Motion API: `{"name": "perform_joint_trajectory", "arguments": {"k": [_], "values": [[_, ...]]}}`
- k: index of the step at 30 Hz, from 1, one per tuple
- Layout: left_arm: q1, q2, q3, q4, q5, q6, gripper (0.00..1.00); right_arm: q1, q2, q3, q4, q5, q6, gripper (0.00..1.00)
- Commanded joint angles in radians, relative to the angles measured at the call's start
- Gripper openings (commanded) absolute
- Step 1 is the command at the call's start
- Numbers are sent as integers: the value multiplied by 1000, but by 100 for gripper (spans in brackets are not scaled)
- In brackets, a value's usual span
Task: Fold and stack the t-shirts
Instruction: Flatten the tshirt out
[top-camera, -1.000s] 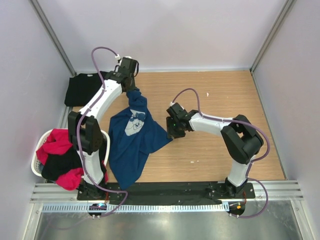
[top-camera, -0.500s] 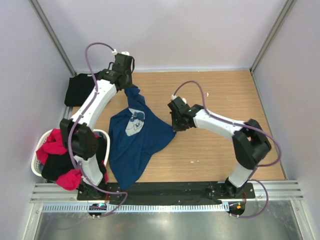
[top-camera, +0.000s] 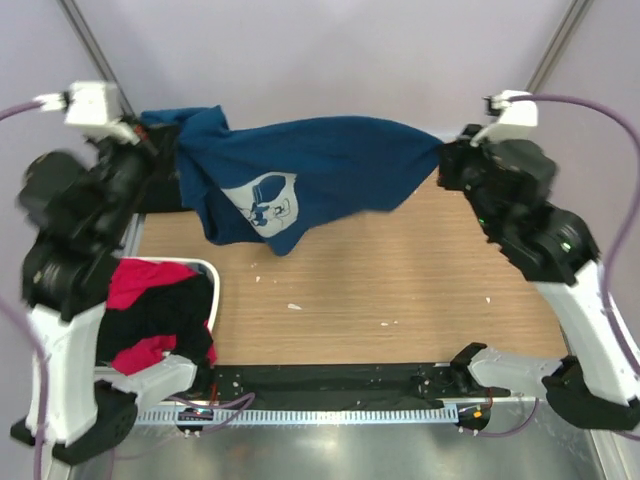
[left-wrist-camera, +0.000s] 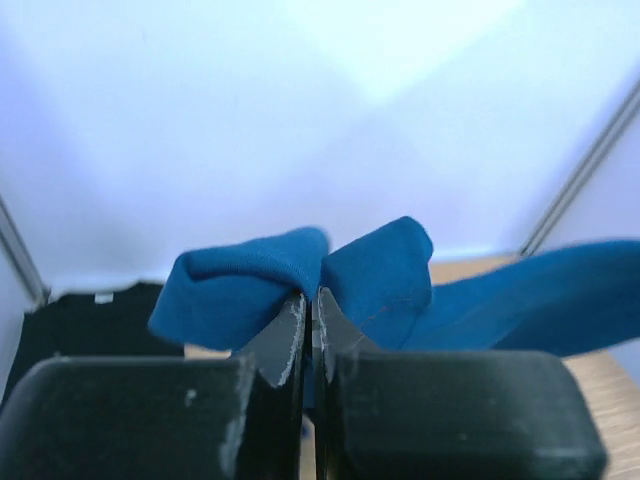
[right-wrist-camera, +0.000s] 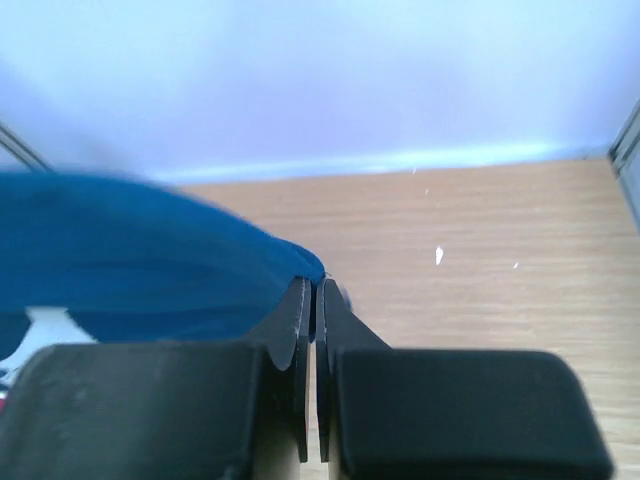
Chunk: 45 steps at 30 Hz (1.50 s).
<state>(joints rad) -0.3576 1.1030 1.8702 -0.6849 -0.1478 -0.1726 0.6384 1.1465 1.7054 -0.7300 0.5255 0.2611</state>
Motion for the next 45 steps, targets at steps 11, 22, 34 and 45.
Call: {"name": "perform_joint_trajectory", "arguments": {"k": [11, 22, 34, 45], "values": [[12, -236, 135, -22, 315, -211, 0, 3, -133, 266, -160, 13, -94, 1], [57, 232, 161, -58, 141, -229, 0, -32, 169, 283, -120, 355, -142, 1], [95, 929, 157, 156, 267, -329, 0, -560, 764, 40, 210, -219, -28, 1], [166, 1397, 638, 162, 257, -317, 100, -572, 1226, 502, 224, -191, -76, 1]]}}
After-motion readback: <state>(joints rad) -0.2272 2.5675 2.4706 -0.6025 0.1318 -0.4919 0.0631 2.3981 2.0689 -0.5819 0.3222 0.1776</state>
